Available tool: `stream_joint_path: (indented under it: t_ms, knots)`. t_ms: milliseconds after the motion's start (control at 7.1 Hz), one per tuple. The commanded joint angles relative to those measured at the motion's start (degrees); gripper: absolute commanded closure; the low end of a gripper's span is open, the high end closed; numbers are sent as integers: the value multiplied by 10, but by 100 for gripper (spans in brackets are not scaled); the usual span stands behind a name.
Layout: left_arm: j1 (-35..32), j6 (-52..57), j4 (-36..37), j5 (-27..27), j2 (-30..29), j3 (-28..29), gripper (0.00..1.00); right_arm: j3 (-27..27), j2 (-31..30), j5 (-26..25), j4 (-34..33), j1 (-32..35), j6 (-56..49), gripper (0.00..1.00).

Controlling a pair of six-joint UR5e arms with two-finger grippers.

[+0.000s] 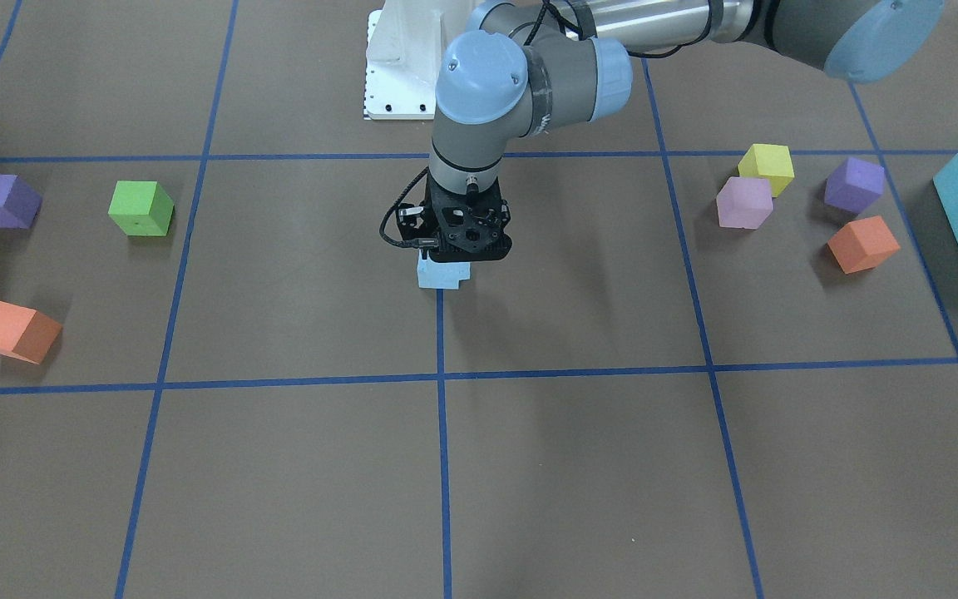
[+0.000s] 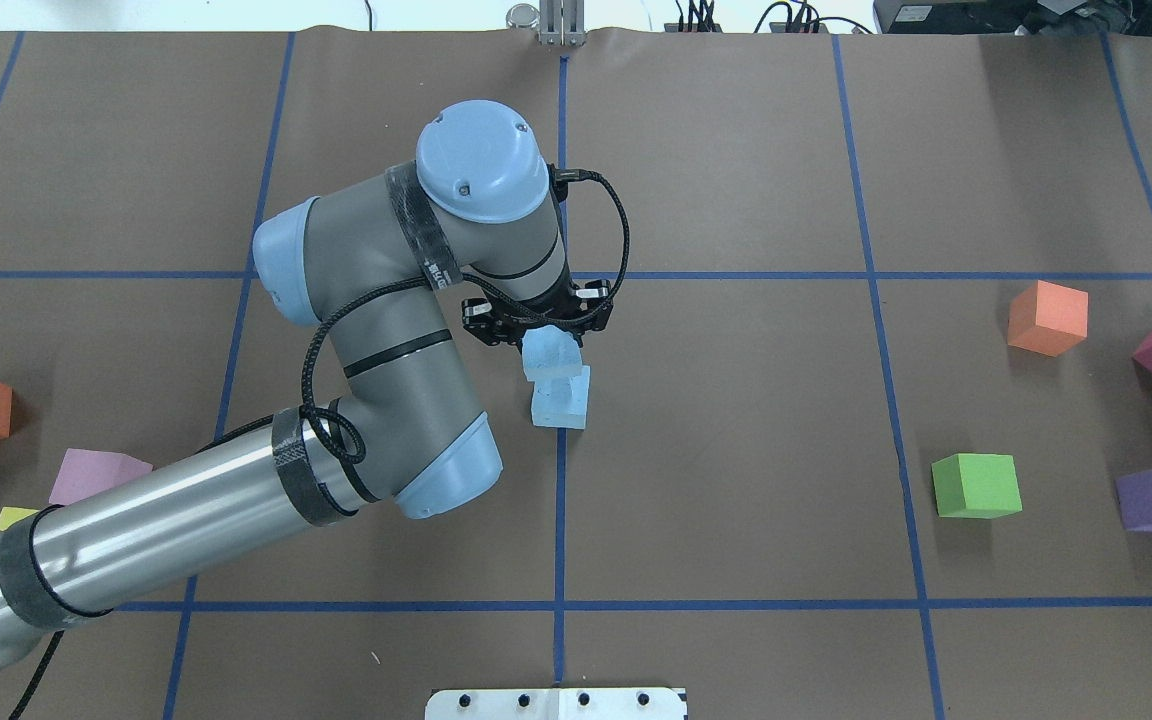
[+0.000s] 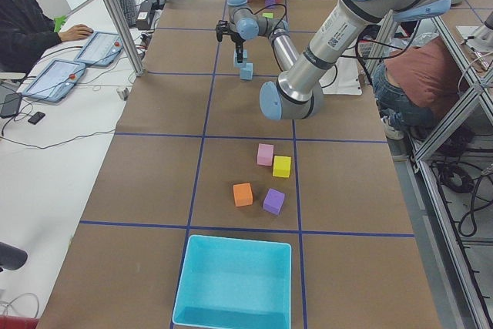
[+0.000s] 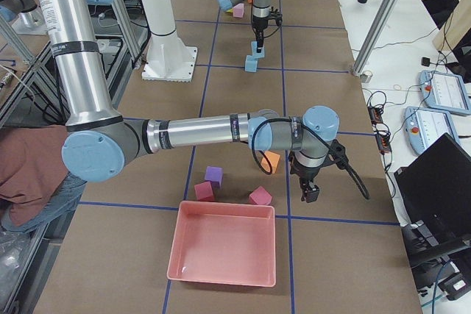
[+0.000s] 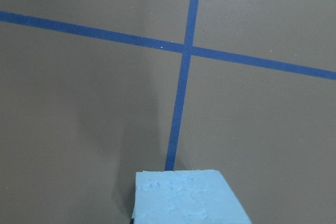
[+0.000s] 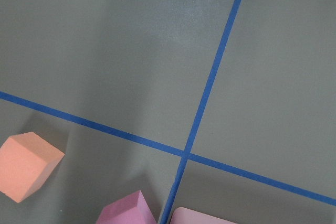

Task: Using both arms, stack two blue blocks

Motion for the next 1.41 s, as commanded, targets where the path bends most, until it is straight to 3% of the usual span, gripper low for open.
stream_joint_path:
  t_ms: [0, 1268]
  knots:
    - [8, 16, 18, 6, 0, -3, 39, 2, -2, 8, -15, 4, 0, 0]
    - [30, 61, 40, -2, -26, 26, 39, 1, -2, 15, -24, 4, 7, 0]
